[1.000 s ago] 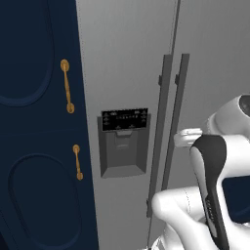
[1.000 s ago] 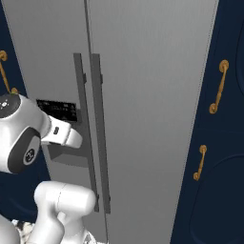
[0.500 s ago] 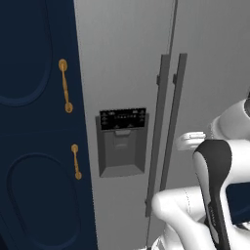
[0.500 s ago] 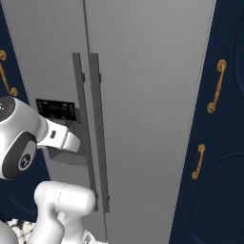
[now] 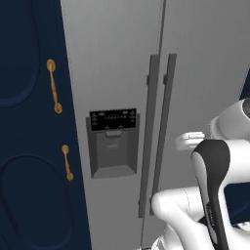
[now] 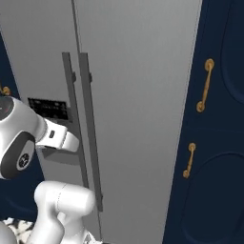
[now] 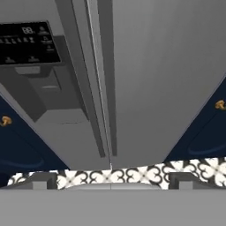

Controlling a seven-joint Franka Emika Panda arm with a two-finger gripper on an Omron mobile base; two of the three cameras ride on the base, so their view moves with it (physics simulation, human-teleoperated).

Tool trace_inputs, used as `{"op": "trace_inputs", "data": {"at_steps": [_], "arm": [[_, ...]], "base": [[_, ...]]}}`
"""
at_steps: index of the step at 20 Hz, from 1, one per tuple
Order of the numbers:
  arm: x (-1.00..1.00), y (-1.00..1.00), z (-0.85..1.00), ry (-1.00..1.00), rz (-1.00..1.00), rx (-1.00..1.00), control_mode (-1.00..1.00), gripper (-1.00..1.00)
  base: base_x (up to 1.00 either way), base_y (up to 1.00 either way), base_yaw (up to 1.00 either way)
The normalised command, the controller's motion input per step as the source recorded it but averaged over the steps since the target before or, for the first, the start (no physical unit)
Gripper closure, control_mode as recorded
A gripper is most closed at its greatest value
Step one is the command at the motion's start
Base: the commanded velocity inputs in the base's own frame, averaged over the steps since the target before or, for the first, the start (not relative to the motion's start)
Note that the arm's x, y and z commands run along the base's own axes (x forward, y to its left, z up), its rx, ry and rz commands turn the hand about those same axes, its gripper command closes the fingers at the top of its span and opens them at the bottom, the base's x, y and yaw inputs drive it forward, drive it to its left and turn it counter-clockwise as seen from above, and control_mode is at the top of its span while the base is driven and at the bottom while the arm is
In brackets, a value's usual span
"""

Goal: Take the strawberry from the fridge and place it on top of the pancake, located on the dining counter.

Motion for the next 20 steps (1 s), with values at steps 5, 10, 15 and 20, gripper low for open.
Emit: {"op": "trace_inputs", "data": {"at_steps": [5,10,15,20], "arm": [[0.0,0.0,0.0,0.0,0.0,0.0,1.0,-1.0],[0.0,0.0,0.0,0.0,0.0,0.0,1.0,-1.0],[0.0,0.0,0.0,0.0,0.0,0.0,1.0,-1.0],[0.11,0.01,0.0,0.01,0.0,0.0,-1.0,-1.0]], "base": [[-0.2,-0.13,0.0],[-0.62,0.19,0.0],[-0.74,0.15,0.0],[-0.12,0.16,0.0]]}}
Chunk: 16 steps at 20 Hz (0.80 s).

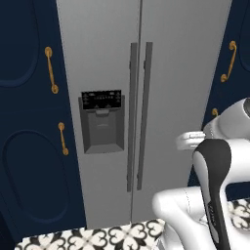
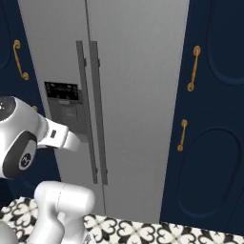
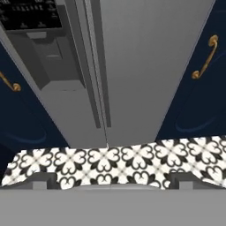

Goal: Take the strawberry from the fridge and place it on top of the pancake, located on the dining counter.

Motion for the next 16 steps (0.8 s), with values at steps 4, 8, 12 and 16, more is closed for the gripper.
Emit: {"op": "trace_inputs", "data": {"at_steps": [4,8,12,16], "arm": [[0.93,0.09,0.0,0.09,0.0,-0.01,-1.0,-1.0],[1.0,0.38,0.0,0.01,0.0,-0.05,-1.0,-1.0],[1.0,0.12,0.08,0.05,0.0,-0.01,-1.0,-1.0],[0.93,-0.05,0.01,0.09,0.02,0.0,-1.0,-1.0]], "base": [[0.0,0.0,0.0],[0.0,0.0,0.0],[0.0,0.0,0.0],[0.0,0.0,0.0]]}}
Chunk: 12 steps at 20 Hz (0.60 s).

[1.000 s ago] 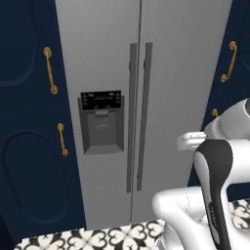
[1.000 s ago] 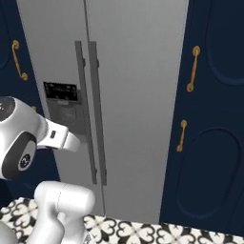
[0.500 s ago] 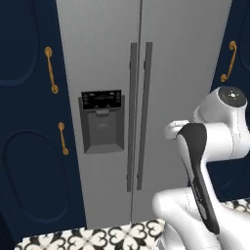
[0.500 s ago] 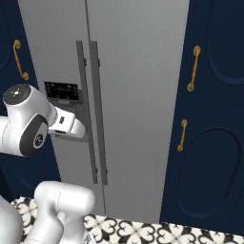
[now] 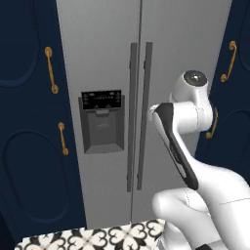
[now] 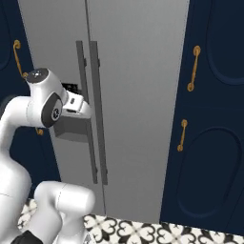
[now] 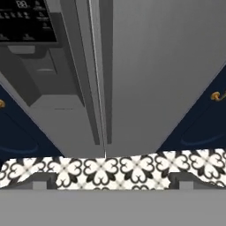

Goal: Take the strawberry from the fridge and place it on top of the pancake, located on the dining counter.

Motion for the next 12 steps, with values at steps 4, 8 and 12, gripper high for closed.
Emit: {"op": "trace_inputs", "data": {"at_steps": [4,8,12], "arm": [[0.93,-0.02,-0.12,-0.02,0.04,0.0,-1.0,-1.0],[0.68,-0.01,-0.3,-0.23,0.01,0.0,-1.0,-1.0],[0.48,0.0,-0.3,-0.32,0.0,0.0,-1.0,-1.0]], "base": [[0.0,0.0,0.0],[0.0,0.0,0.0],[0.0,0.0,0.0]]}}
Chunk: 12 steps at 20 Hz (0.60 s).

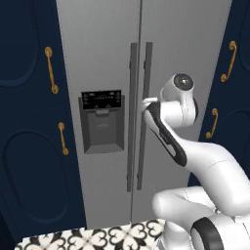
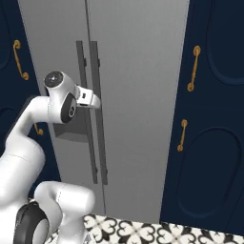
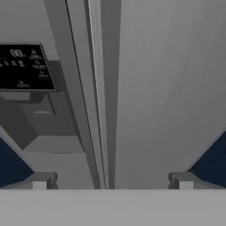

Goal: Take the strawberry from the fridge and place it on top of the pancake, located on the dining counter.

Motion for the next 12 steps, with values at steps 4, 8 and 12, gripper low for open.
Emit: {"op": "trace_inputs", "data": {"at_steps": [4,8,12], "arm": [[0.49,-0.01,0.04,-0.01,0.0,0.0,-1.0,-1.0],[0.62,0.0,0.0,0.01,0.0,0.0,-1.0,-1.0],[0.71,0.0,-0.06,-0.02,0.0,0.0,-1.0,-1.0]], "base": [[0.0,0.0,0.0],[0.0,0.0,0.0],[0.0,0.0,0.0]]}}
